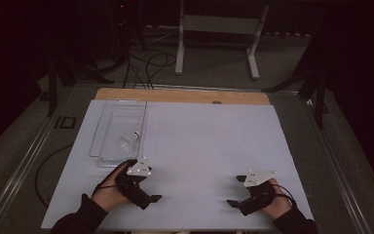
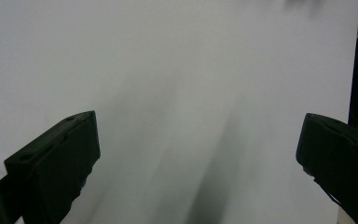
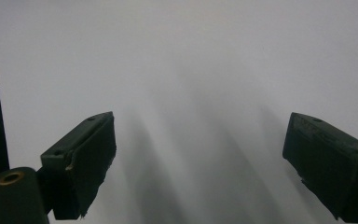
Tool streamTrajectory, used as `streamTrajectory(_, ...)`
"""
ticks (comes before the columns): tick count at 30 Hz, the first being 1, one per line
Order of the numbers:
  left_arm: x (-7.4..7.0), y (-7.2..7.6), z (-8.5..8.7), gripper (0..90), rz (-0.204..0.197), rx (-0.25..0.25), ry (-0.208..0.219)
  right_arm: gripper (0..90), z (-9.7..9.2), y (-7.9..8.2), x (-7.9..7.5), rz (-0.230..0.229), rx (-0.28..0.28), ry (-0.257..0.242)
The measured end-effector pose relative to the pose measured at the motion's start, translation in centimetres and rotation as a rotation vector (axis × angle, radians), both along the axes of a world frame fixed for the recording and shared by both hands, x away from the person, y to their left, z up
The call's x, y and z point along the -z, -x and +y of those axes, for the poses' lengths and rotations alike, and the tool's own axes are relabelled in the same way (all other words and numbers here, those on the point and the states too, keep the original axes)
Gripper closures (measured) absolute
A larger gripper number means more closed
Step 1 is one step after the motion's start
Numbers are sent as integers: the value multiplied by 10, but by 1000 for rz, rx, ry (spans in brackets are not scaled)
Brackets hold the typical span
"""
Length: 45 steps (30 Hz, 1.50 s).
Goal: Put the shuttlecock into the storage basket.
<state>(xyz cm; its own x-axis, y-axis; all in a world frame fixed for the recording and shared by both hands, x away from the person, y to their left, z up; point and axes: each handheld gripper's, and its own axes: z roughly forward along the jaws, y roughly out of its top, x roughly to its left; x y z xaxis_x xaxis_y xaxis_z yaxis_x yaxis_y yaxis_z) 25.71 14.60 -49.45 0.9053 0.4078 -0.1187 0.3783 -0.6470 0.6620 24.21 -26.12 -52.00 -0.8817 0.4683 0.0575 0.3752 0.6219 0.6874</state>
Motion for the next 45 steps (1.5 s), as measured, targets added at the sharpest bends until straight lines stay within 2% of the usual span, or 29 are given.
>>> streamTrajectory(6, 7, 3, 10, 1, 8, -28, 17, 94, 0, 0, 0, 2, 0, -2)
streamTrajectory(8, 8, 5, 16, 1, 4, -49, 42, 94, 0, 0, 0, 2, 1, -2)
streamTrajectory(14, 10, 10, 29, 2, -2, -65, 88, 94, 0, 0, 0, 1, 1, 0)
streamTrajectory(17, 11, 13, 33, 1, -7, -69, 84, 94, -1, 0, 0, 1, 3, 0)
streamTrajectory(22, 15, 15, 41, 1, -6, -104, 81, 94, -2, 0, 0, 0, 6, 1)
streamTrajectory(26, 17, 15, 47, 1, 9, -118, 113, 94, -2, 1, 0, 0, 5, 1)
streamTrajectory(36, 22, 18, 52, 2, 14, -144, 118, 94, -2, 1, 0, -4, 6, 7)
streamTrajectory(45, 25, 22, 53, 2, 28, -207, 136, 94, -4, 0, -1, -6, 11, 1)
